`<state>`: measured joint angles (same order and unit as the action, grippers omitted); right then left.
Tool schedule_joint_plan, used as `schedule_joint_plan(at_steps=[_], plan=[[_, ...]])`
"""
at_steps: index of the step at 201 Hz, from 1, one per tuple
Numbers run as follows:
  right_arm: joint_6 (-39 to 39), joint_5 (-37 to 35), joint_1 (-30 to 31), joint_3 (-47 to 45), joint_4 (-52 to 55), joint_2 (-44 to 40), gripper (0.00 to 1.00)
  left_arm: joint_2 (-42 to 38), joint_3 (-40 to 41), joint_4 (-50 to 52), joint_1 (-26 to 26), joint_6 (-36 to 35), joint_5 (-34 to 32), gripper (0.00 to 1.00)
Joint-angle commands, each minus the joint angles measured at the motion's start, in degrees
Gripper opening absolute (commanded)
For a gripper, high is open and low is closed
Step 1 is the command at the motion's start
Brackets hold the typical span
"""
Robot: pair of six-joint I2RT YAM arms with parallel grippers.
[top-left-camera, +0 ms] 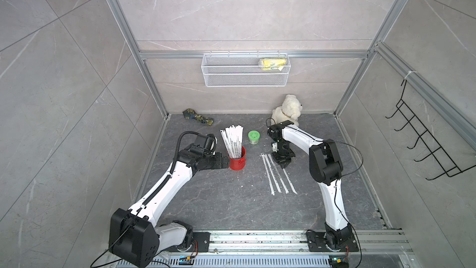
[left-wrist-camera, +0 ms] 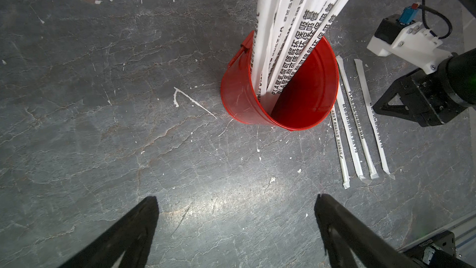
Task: Take the straws out of the storage container
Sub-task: Place the straw at the center of the board, then pick up the straw from the container.
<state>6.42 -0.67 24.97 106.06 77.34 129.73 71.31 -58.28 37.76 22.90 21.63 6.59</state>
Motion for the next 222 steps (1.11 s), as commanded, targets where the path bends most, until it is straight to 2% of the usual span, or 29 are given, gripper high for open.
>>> schedule_joint_plan(at_steps=[1,36,74,109,131,163,222], plan=[[0.3,0.0,-0.3,-0.5,-1.5,-1.4,0.17,0.0,-2.5,0.7,0.2,-1.1,1.0,0.99],[0.3,4.2,0.1,-6.9,-9.2,-10.5,0.2,-0.2,-2.5,0.7,0.2,-1.2,0.7,0.99],[4.5,9.8,2.1,-17.9,-24.3,-24.1,0.28,-0.2,-2.3,0.7,0.3,-1.3,0.0,0.99],[8.8,6.9,8.1,-23.6,-37.4,-31.1,0.33,-0.5,-2.3,0.7,0.3,-1.3,-0.4,0.99],[10.6,6.4,12.5,-25.1,-46.5,-31.4,0.34,-0.8,-2.3,0.7,0.3,-1.5,-0.6,0.99],[13.4,9.1,14.0,-23.9,-54.8,-28.1,0.36,-1.3,-2.2,0.6,0.3,-1.5,-0.8,0.99],[12.9,12.2,14.1,-18.3,-58.3,-21.4,0.37,-1.1,-2.3,0.7,0.3,-1.5,-0.5,0.99]])
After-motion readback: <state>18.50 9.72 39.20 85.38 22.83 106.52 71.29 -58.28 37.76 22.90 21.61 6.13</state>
